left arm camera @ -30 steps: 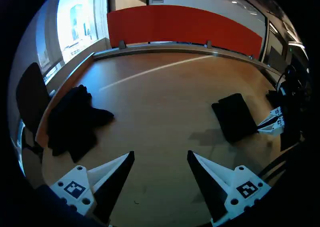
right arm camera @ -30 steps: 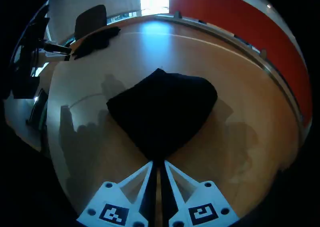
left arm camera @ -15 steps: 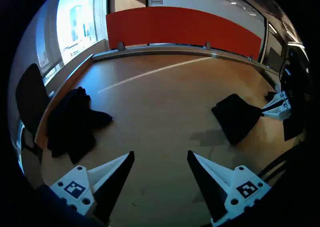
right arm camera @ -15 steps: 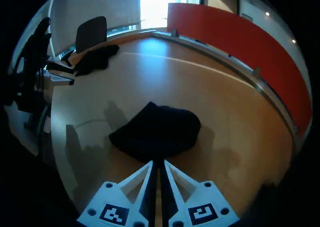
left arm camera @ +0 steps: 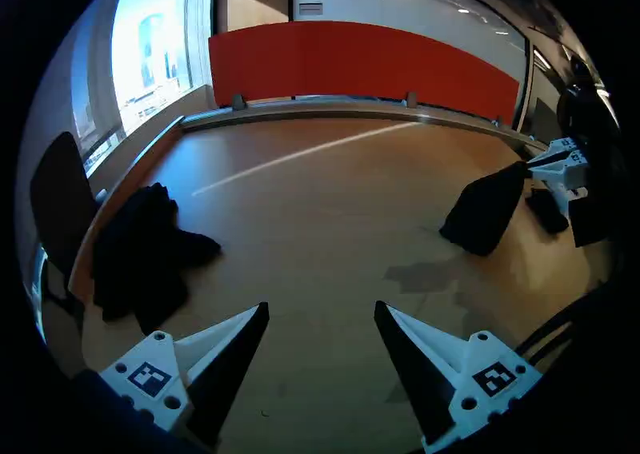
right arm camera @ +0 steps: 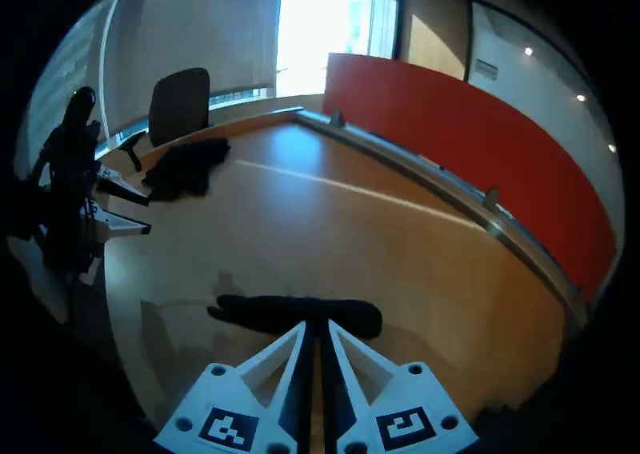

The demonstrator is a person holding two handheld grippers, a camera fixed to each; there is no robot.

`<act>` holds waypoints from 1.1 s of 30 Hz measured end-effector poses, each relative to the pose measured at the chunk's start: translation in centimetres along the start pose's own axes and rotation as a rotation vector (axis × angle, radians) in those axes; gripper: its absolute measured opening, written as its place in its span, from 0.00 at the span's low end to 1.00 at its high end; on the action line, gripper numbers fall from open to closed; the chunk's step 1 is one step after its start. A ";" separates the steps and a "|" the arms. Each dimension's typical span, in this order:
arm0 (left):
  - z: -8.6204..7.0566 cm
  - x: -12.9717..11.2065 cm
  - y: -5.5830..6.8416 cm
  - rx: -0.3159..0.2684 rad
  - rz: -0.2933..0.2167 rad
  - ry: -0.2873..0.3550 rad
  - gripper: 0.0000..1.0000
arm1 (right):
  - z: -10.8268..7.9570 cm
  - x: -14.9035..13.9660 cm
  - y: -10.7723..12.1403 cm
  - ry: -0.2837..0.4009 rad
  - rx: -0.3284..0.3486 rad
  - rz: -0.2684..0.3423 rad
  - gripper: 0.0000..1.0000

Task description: Fold towel

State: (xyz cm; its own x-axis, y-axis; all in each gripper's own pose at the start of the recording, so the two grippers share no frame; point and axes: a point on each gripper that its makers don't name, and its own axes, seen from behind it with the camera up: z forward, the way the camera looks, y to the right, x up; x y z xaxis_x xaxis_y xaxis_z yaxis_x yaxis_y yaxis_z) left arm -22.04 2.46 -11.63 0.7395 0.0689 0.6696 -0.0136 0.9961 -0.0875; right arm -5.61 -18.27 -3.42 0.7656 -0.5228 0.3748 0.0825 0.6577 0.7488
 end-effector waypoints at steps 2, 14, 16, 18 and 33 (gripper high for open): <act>0.0 0.2 0.0 0.000 0.003 0.003 0.98 | -0.5 0.9 0.6 0.019 -0.010 0.008 0.05; 0.1 0.9 0.6 -0.013 0.013 0.013 0.98 | -3.2 2.0 4.7 0.050 -0.076 0.035 0.05; 0.2 1.0 0.7 -0.015 0.016 0.013 0.98 | -3.7 1.9 5.4 0.049 -0.087 0.039 0.05; 0.3 1.1 0.8 -0.017 0.019 0.014 0.98 | -4.1 1.7 6.2 0.048 -0.099 0.044 0.05; 0.7 1.7 1.6 -0.031 0.038 0.014 0.98 | -7.5 -0.4 12.8 0.018 -0.189 0.081 0.05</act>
State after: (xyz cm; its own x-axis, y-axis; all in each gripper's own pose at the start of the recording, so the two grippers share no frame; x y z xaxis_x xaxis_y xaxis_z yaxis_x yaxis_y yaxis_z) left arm -21.28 4.22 -10.06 0.7479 0.1054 0.6554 -0.0206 0.9905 -0.1358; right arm -0.10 -5.53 1.95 0.7860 -0.4552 0.4183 0.1372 0.7882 0.5999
